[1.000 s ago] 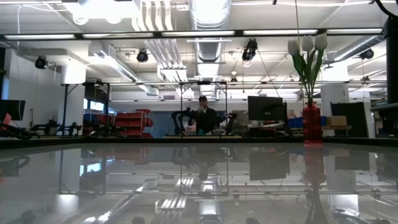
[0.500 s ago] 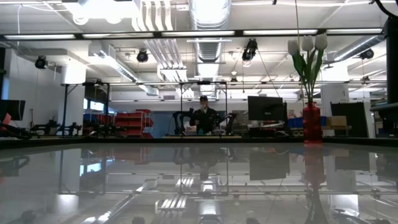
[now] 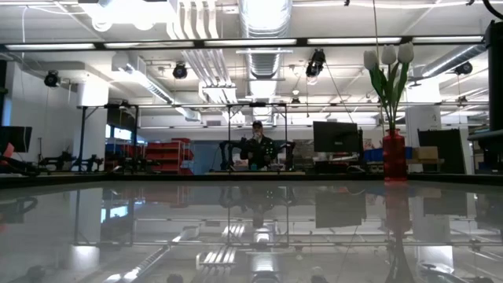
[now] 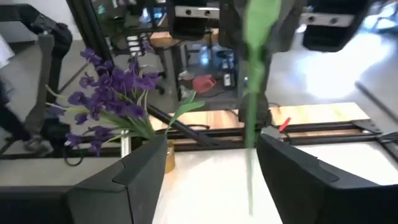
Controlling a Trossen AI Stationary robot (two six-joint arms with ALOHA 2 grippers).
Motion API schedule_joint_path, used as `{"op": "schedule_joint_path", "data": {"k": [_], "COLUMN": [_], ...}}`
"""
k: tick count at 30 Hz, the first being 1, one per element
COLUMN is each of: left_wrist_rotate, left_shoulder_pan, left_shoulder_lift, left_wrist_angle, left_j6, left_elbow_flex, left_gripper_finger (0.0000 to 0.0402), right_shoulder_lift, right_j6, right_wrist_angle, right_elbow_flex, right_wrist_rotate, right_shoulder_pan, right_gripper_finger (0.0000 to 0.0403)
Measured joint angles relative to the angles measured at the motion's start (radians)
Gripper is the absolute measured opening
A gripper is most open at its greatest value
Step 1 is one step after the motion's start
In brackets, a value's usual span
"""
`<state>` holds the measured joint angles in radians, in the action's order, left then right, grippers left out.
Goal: Sort flowers into vase by color
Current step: Put the red tulip into the yellow flower vase
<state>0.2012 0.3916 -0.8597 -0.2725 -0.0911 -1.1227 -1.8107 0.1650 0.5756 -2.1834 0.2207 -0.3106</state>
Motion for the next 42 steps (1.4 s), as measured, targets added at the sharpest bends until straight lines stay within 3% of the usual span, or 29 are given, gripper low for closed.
{"op": "schedule_joint_path", "data": {"k": [4, 8, 13, 17, 28, 35, 42], "left_wrist_rotate": [-0.191, -0.372, -0.468, -0.531, -0.521, -0.404, -0.401], "left_shoulder_pan": [0.021, 0.063, 0.124, 0.186, 0.409, 0.426, 0.440], "left_shoulder_lift": [0.013, 0.049, 0.120, 0.176, 0.211, 0.250, 0.268], "left_wrist_angle": [-0.115, -0.121, -0.130, -0.127, -0.169, -0.364, -0.362], "left_j6": [-0.053, -0.071, -0.096, -0.135, -0.100, -0.094, -0.143], "left_elbow_flex": [-0.045, -0.023, 0.055, 0.109, 0.138, 0.138, 0.138], "left_gripper_finger": [0.0000, 0.0000, 0.0000, 0.0000, 0.0000, 0.0000, 0.0000], "right_shoulder_lift": [0.001, 0.003, -0.007, -0.025, -0.095, -0.149, -0.150], "right_j6": [-0.003, -0.005, 0.044, 0.113, 0.327, 0.362, 0.358], "right_wrist_angle": [-0.039, -0.094, -0.143, -0.163, -0.170, -0.191, -0.186], "right_elbow_flex": [0.000, 0.000, 0.000, -0.001, 0.001, 0.002, 0.002], "right_wrist_rotate": [0.147, 0.321, 0.530, 0.635, 0.768, 0.776, 0.777], "right_shoulder_pan": [-0.068, -0.138, -0.190, -0.204, -0.224, -0.218, -0.204], "right_gripper_finger": [0.0252, 0.0249, 0.0237, 0.0231, 0.0230, 0.0232, 0.0233]}}
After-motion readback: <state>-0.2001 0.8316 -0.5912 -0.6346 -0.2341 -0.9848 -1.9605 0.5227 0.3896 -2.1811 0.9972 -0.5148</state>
